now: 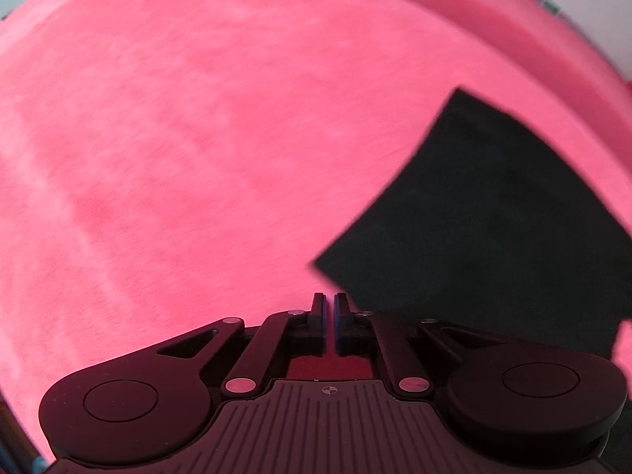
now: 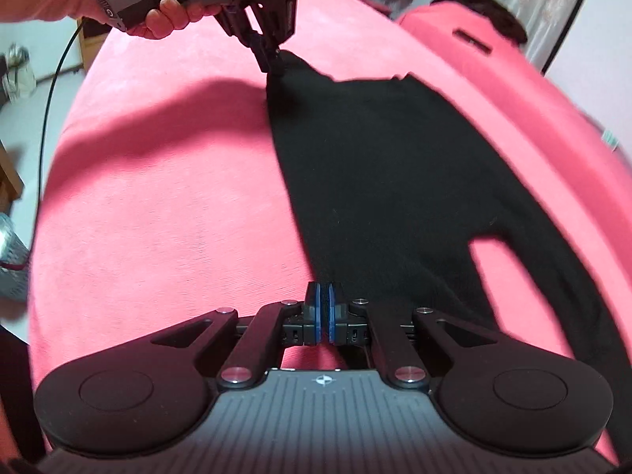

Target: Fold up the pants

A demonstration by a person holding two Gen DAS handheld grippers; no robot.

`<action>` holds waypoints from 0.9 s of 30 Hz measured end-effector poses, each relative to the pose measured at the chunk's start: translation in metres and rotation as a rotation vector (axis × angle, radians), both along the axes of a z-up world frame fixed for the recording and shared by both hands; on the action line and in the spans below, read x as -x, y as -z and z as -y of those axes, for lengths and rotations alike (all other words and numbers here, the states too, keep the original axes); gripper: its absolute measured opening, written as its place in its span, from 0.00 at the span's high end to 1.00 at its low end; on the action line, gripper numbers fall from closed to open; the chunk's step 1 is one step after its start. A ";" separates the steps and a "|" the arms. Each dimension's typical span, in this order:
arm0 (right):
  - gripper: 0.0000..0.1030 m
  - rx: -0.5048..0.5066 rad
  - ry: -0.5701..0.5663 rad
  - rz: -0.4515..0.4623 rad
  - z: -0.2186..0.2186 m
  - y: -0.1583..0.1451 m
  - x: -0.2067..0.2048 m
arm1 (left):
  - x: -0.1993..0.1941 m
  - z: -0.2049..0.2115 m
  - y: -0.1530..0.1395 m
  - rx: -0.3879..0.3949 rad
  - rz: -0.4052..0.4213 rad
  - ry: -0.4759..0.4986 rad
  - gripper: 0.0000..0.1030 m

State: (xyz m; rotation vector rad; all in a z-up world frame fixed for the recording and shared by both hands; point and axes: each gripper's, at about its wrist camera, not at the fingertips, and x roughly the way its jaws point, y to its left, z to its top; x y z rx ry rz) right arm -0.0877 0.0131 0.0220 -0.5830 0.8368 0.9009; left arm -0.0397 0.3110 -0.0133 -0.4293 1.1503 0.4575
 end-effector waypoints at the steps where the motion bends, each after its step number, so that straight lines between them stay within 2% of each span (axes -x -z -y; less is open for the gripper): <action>1: 0.94 0.003 0.009 -0.001 -0.001 0.002 -0.002 | 0.002 -0.001 0.005 -0.006 -0.012 -0.006 0.48; 3: 0.91 0.008 0.012 -0.005 -0.002 0.005 -0.007 | 0.006 -0.002 0.003 -0.006 0.009 -0.004 0.49; 4: 0.90 0.004 0.007 -0.007 -0.003 0.004 -0.008 | 0.006 0.000 0.001 -0.013 0.005 -0.001 0.45; 5: 0.84 -0.007 0.001 -0.016 -0.002 0.000 -0.009 | 0.006 0.002 -0.001 -0.020 0.005 0.003 0.32; 6: 0.70 -0.030 -0.003 -0.035 0.001 -0.003 -0.011 | 0.006 0.004 -0.004 -0.027 0.011 0.009 0.21; 7: 0.66 -0.060 -0.002 -0.052 0.008 -0.006 -0.010 | 0.005 0.007 -0.008 -0.034 0.024 0.015 0.16; 8: 0.61 -0.086 0.011 -0.061 0.015 -0.011 -0.010 | 0.004 0.009 -0.012 -0.035 0.043 0.025 0.15; 13: 0.59 -0.105 0.201 -0.027 0.055 -0.029 -0.012 | -0.016 0.033 -0.027 -0.028 0.116 0.099 0.01; 16: 0.52 -0.061 0.320 0.038 0.089 -0.036 -0.009 | -0.033 0.047 -0.031 0.006 0.137 0.150 0.00; 20: 0.40 0.084 0.412 0.106 0.135 -0.034 -0.003 | -0.070 0.082 -0.015 0.057 0.128 0.242 0.00; 22: 0.39 0.142 0.438 0.111 0.154 -0.028 -0.002 | -0.084 0.099 -0.006 0.061 0.109 0.293 0.00; 24: 0.32 0.182 0.460 0.105 0.171 -0.020 -0.004 | -0.097 0.114 0.012 0.057 0.085 0.338 0.00; 26: 0.32 0.224 0.498 0.092 0.182 -0.009 -0.009 | -0.097 0.125 0.020 0.025 0.044 0.366 0.00; 27: 0.31 0.195 0.528 0.062 0.191 -0.008 -0.012 | -0.100 0.127 0.025 0.010 0.033 0.377 0.00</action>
